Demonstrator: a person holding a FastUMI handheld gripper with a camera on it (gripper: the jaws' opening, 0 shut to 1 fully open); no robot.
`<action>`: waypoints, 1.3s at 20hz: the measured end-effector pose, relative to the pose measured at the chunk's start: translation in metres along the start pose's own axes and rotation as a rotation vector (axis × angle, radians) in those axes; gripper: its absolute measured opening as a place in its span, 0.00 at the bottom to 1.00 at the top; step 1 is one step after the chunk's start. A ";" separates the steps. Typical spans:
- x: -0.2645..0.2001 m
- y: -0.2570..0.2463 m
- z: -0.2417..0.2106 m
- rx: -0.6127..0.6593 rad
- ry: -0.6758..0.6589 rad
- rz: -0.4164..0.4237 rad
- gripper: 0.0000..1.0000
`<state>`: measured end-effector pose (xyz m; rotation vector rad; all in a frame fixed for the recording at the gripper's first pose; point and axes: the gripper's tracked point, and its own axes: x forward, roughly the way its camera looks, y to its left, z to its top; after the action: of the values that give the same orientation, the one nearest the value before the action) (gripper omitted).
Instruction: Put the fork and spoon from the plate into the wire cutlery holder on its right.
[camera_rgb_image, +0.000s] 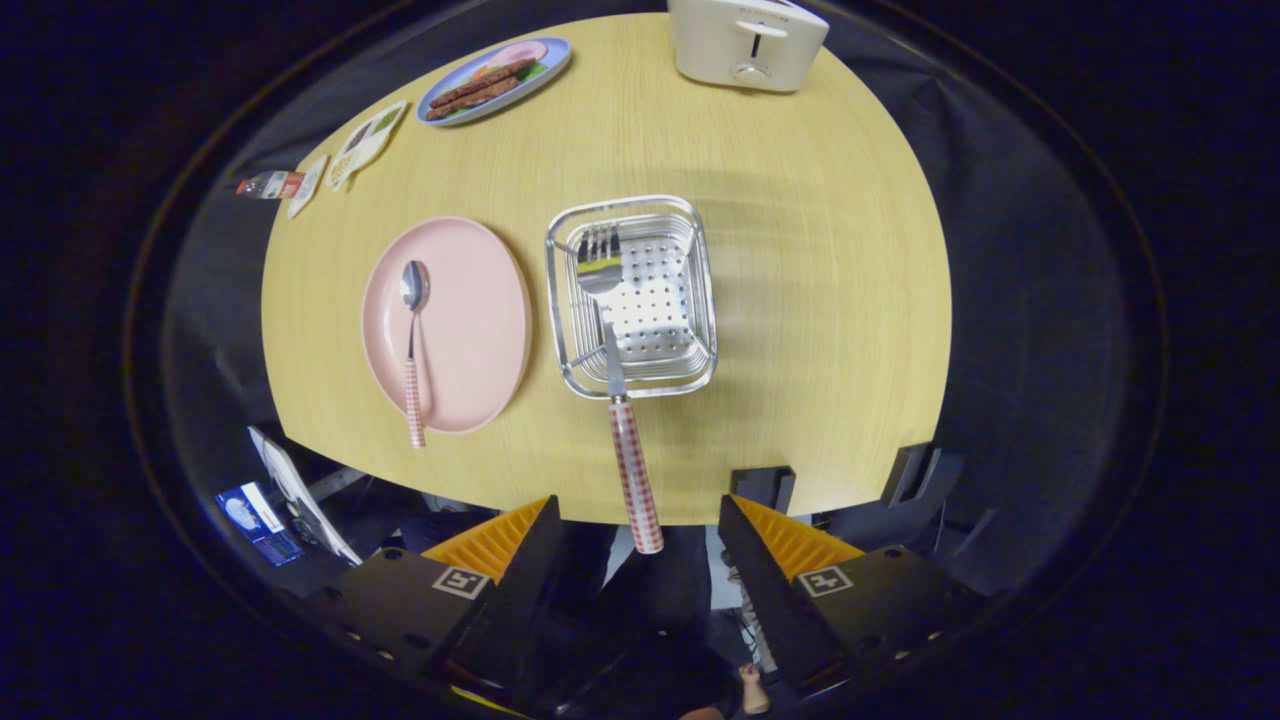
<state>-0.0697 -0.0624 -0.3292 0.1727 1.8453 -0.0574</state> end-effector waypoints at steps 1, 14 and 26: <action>0.005 0.000 0.000 -0.002 0.004 0.000 0.92; -0.030 -0.002 -0.016 -0.013 0.177 0.012 0.05; -0.026 -0.012 0.017 -0.066 0.269 -0.130 0.08</action>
<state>-0.0480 -0.0787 -0.3102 0.0138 2.1227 -0.0657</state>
